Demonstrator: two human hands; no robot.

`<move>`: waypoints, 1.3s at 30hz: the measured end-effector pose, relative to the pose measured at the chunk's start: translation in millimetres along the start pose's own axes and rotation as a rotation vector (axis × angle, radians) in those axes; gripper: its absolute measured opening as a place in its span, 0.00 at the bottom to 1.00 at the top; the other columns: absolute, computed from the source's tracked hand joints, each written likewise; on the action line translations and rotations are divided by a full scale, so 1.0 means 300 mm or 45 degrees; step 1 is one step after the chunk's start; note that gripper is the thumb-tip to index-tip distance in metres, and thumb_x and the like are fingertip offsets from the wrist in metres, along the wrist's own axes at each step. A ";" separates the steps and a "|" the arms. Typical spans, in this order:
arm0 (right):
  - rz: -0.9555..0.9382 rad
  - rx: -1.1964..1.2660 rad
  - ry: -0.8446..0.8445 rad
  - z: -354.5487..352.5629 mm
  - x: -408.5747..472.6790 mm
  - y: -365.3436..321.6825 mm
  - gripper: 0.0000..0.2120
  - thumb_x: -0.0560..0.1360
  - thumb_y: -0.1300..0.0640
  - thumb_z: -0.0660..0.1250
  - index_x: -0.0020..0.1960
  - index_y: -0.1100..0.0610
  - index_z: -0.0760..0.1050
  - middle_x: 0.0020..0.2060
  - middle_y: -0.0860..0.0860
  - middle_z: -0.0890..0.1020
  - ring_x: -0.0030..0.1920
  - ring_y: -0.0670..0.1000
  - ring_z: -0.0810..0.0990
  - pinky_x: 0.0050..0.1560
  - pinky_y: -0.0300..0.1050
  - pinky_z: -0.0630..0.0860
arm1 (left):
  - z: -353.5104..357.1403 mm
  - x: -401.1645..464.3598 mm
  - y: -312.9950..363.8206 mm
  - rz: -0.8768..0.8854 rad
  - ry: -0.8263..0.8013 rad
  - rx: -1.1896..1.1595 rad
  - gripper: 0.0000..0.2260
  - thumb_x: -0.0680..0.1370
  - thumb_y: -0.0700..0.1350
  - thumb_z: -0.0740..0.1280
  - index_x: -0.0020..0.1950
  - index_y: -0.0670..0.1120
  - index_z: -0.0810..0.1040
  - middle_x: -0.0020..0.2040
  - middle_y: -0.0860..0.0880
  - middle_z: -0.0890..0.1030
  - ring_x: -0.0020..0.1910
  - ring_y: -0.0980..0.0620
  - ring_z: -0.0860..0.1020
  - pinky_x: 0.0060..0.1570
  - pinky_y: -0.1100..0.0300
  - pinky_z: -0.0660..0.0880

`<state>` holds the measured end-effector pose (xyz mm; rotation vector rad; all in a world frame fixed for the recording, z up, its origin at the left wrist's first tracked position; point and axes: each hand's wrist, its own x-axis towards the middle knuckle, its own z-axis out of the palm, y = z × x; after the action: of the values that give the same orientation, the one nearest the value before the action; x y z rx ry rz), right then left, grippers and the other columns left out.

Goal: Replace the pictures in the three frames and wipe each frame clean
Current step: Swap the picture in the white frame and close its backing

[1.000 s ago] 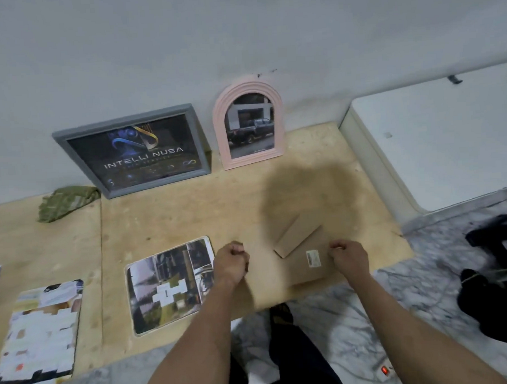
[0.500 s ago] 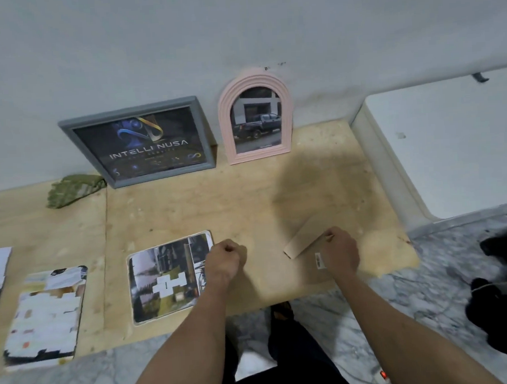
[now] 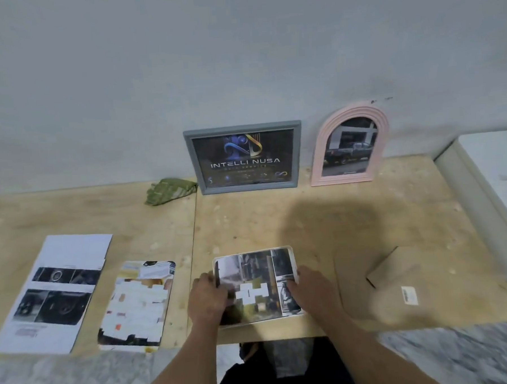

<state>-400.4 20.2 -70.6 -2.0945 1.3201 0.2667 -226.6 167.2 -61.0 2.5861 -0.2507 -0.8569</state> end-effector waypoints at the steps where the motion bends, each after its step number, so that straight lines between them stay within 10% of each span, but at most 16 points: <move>1: 0.032 -0.028 0.008 0.010 -0.001 -0.018 0.13 0.78 0.50 0.59 0.57 0.56 0.73 0.53 0.51 0.80 0.54 0.54 0.78 0.45 0.43 0.68 | -0.001 0.010 -0.012 0.025 -0.011 0.011 0.09 0.73 0.46 0.72 0.48 0.47 0.74 0.48 0.48 0.80 0.33 0.56 0.78 0.31 0.61 0.72; 10: 0.227 -0.161 0.119 0.066 -0.030 -0.101 0.13 0.77 0.52 0.59 0.58 0.57 0.69 0.56 0.54 0.76 0.57 0.56 0.75 0.52 0.49 0.72 | 0.013 0.011 -0.039 0.203 0.013 0.205 0.11 0.78 0.47 0.65 0.59 0.48 0.77 0.59 0.50 0.74 0.55 0.46 0.79 0.43 0.57 0.70; 24: 0.273 0.155 0.013 0.071 -0.027 -0.131 0.17 0.70 0.44 0.65 0.47 0.57 0.77 0.49 0.53 0.70 0.52 0.57 0.76 0.54 0.50 0.75 | 0.066 0.067 -0.041 -0.041 -0.052 -0.164 0.10 0.66 0.55 0.70 0.33 0.50 0.78 0.34 0.51 0.83 0.40 0.47 0.82 0.43 0.53 0.80; 31: 0.218 0.090 -0.009 0.099 -0.033 -0.140 0.27 0.73 0.41 0.62 0.66 0.57 0.66 0.58 0.54 0.71 0.60 0.57 0.72 0.58 0.51 0.71 | 0.063 0.000 -0.004 0.038 -0.001 0.061 0.22 0.74 0.55 0.68 0.65 0.46 0.74 0.60 0.46 0.78 0.62 0.43 0.74 0.57 0.50 0.72; 39: 0.155 -0.144 0.008 0.091 -0.024 -0.110 0.29 0.74 0.41 0.62 0.66 0.60 0.64 0.62 0.56 0.68 0.63 0.57 0.69 0.60 0.52 0.70 | 0.109 -0.066 0.017 0.052 -0.031 0.256 0.32 0.73 0.59 0.67 0.72 0.45 0.65 0.65 0.44 0.68 0.65 0.41 0.67 0.61 0.47 0.67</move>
<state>-370.9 51.8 -74.5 -2.1115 1.4691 0.3952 -262.2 158.0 -72.3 2.7459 -0.4149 -0.8896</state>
